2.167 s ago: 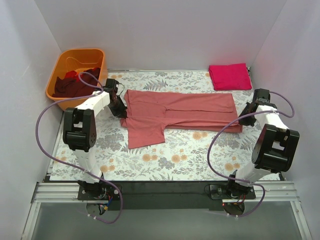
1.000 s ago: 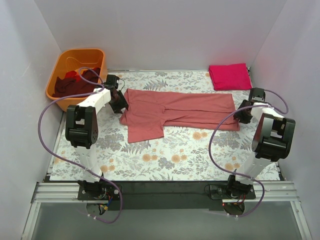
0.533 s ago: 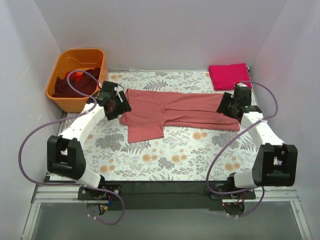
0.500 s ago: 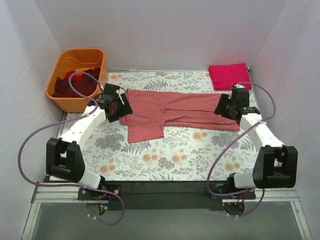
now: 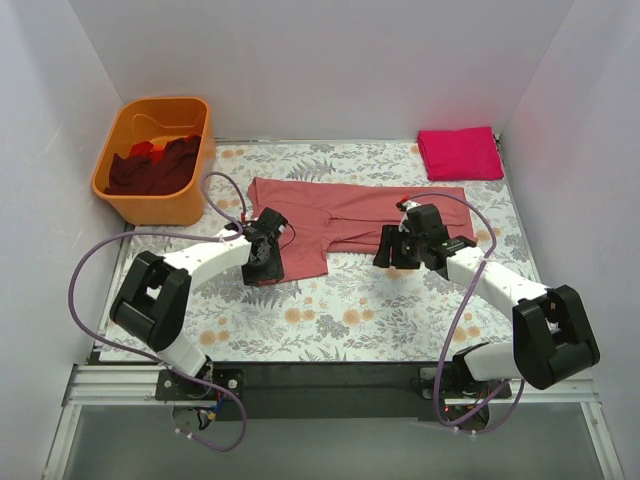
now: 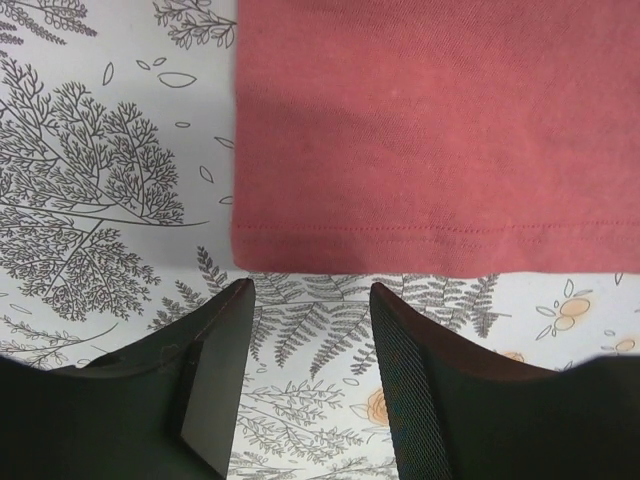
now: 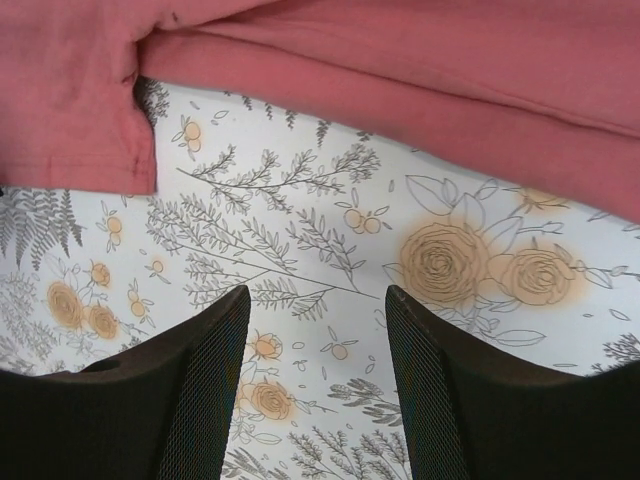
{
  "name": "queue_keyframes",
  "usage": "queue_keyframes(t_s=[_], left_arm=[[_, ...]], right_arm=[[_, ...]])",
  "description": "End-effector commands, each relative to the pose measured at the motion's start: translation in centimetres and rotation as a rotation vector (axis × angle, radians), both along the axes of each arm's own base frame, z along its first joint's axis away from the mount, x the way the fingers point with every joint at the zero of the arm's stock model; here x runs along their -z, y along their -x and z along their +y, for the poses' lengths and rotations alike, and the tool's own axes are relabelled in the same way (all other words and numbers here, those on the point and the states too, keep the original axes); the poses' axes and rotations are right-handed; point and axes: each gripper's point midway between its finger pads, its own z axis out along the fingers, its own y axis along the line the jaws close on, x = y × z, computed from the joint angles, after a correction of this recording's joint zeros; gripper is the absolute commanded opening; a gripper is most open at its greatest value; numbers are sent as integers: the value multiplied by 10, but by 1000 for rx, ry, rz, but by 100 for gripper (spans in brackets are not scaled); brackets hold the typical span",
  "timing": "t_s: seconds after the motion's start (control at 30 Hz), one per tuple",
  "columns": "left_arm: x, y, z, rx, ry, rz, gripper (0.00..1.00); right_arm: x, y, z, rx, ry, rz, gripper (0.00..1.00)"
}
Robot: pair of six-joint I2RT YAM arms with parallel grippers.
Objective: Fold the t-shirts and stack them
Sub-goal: Fold the tshirt
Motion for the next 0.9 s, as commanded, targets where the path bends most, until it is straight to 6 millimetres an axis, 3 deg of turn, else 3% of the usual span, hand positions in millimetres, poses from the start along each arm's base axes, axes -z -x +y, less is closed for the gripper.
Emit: queue_keyframes(t_s=[0.0,0.23,0.43,0.5,0.53,0.57,0.7,0.87], left_arm=[[-12,-19,-5,-20,-37,-79,48],[-7,-25,-18,-14,-41,-87,48],[9,-26,-17,-6,-76,-54,44],[14,-22,-16,0,-82,-39,26],[14,-22,-15,0,-85,-37,9],[15,-22,-14,-2,-88,-40,1],[7,-30,-16,18,-85,-77,0],[-32,-70,-32,48,-67,-202,0]], right_arm=[[-2,2,18,-52,-36,-18,63],[9,8,24,-87,-16,-4,64],[14,10,23,-94,-8,6,64],[14,11,22,-100,-2,3,64],[14,10,21,-99,3,-1,64],[17,10,20,-98,9,4,64],[20,12,19,-109,20,7,68],[19,10,16,-110,43,1,69]])
